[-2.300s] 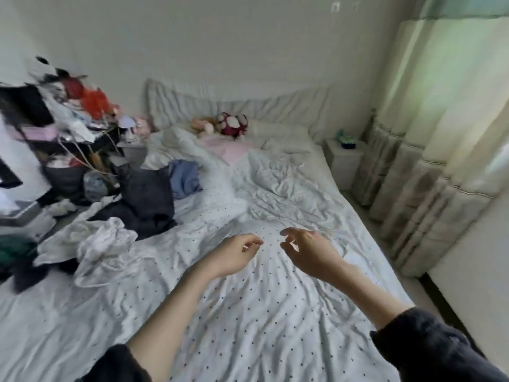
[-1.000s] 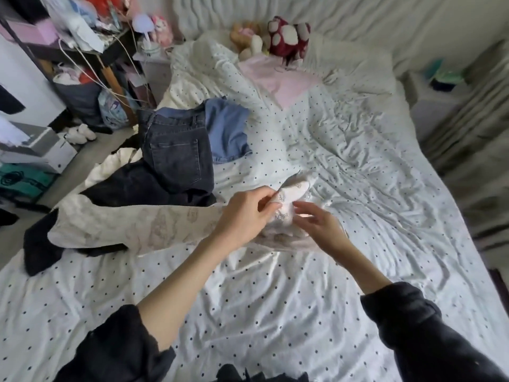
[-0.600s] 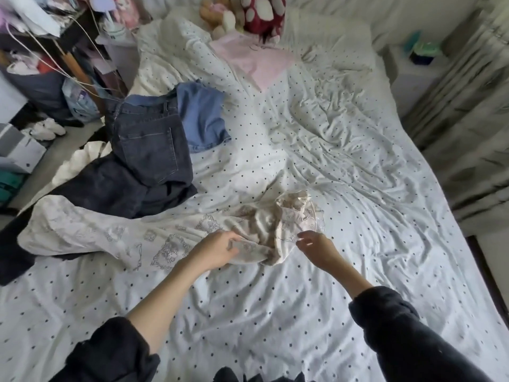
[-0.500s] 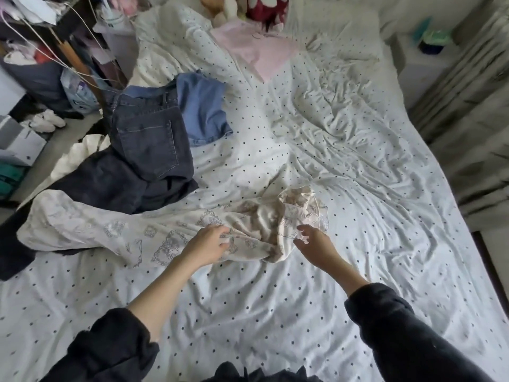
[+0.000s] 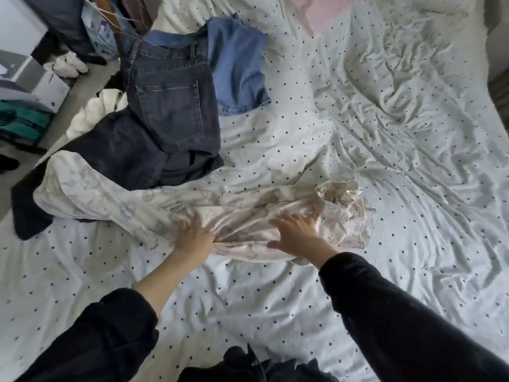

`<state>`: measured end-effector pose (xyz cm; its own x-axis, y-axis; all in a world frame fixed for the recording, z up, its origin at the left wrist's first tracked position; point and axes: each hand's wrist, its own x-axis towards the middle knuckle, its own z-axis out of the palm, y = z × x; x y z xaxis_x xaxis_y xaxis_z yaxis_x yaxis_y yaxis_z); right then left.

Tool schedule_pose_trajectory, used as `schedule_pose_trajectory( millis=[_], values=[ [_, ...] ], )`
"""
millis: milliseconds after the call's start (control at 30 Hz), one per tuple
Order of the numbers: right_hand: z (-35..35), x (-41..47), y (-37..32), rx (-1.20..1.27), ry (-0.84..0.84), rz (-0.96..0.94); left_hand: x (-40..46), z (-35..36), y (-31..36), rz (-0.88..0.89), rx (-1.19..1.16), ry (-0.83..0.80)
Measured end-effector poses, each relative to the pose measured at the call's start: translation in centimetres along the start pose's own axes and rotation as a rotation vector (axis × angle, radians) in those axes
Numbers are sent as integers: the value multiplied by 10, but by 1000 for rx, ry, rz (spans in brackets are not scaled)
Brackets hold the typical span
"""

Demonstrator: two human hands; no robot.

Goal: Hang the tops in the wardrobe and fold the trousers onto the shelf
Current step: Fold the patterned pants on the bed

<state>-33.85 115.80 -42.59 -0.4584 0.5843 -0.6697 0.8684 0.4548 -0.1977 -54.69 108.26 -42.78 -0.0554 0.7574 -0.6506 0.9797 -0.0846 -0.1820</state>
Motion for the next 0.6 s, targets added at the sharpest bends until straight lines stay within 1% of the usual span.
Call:
schedule_pose_trajectory(
  millis=[33,67,100,167,233,300,367,433,467,533,567,600],
  values=[
    [8,0,-9,-16,-50,-17,-5,4,5,6,-12,2],
    [15,-1,-13,-36,-80,-20,-9,8,11,22,-75,16],
    [20,-3,-15,-48,-75,-14,-13,9,14,47,-173,36],
    [22,-7,-8,-59,0,19,-18,6,21,136,-383,105],
    [16,-16,6,-103,36,67,-18,-11,32,220,-505,117],
    [3,-30,26,-129,57,168,-19,-39,52,296,-634,183],
    [-8,-46,49,-95,102,298,-21,-69,76,377,-766,259],
    [-17,-66,71,-152,115,425,-27,-94,103,472,-889,281],
    [-19,-72,80,-176,119,475,-29,-100,112,522,-927,260],
    [-21,-88,94,-110,151,547,-27,-99,123,585,-913,229],
    [-20,-94,96,-56,180,547,-23,-91,121,572,-867,245],
    [-17,-96,96,-23,222,519,-20,-81,113,524,-818,296]
  ],
)
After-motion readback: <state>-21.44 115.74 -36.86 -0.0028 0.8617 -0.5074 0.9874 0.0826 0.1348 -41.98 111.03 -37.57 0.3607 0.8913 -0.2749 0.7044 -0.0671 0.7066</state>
